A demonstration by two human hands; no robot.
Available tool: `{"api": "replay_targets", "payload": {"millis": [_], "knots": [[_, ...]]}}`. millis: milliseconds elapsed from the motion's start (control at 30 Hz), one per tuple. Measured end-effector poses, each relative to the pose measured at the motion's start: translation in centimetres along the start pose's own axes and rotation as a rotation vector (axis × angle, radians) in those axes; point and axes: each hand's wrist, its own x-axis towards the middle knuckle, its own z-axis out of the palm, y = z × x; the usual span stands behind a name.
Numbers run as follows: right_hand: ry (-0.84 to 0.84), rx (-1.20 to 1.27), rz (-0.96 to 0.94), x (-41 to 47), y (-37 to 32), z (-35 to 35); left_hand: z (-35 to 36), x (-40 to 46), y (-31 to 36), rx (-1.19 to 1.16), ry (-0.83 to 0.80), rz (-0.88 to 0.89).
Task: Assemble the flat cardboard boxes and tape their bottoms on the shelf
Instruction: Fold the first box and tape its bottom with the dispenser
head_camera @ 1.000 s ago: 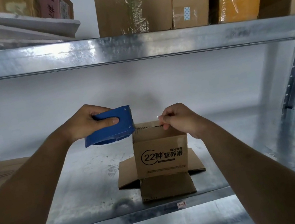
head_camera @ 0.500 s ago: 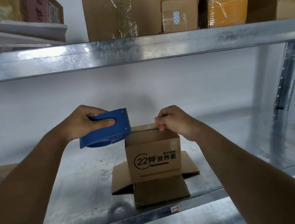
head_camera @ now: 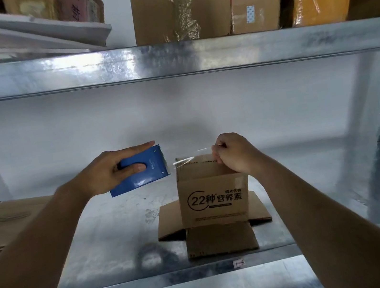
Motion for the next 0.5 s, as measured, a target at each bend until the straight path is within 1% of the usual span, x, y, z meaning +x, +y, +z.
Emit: {"api": "replay_targets", "payload": {"millis": [133, 267, 400, 500], "knots": [[0.002, 0.002, 0.004, -0.2, -0.1, 0.0, -0.2, -0.3, 0.5, 0.013, -0.005, 0.006], [-0.012, 0.058, -0.001, -0.5, -0.3, -0.3, -0.8, -0.6, 0.3, -0.081, 0.003, -0.006], [-0.014, 0.098, 0.02, -0.5, -0.2, -0.8, -1.7, -1.1, -0.5, -0.105, 0.009, -0.004], [0.012, 0.124, 0.036, -0.6, 0.4, -1.4, -2.5, -2.2, -1.6, -0.136, 0.054, -0.032]]}}
